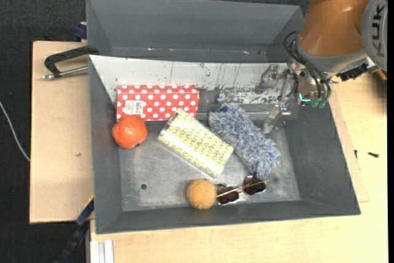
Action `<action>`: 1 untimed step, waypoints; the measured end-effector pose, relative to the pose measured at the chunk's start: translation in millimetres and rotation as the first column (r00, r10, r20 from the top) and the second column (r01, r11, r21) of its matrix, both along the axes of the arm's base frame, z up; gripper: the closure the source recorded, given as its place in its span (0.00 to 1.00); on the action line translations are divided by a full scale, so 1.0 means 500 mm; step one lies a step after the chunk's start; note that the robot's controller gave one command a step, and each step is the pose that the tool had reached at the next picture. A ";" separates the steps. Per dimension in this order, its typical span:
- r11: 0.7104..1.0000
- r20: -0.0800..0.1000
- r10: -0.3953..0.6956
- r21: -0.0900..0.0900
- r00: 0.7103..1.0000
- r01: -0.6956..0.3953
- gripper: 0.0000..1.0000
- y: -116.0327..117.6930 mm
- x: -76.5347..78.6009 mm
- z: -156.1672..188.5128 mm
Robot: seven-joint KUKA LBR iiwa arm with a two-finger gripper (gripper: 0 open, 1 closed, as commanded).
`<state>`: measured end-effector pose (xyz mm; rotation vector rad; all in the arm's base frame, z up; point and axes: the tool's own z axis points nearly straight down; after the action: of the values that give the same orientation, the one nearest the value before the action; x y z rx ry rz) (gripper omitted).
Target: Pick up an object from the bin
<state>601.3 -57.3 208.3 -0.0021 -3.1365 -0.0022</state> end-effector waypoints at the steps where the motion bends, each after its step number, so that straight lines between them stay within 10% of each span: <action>1: 1.000 0.019 -0.002 -0.002 1.000 0.002 0.00 -0.004 0.005 -0.010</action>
Offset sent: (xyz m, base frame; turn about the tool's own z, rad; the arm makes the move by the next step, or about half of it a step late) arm -0.0139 -0.0265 -0.1383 0.0449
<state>603.5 -59.3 203.4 -0.0051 -3.1556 0.0009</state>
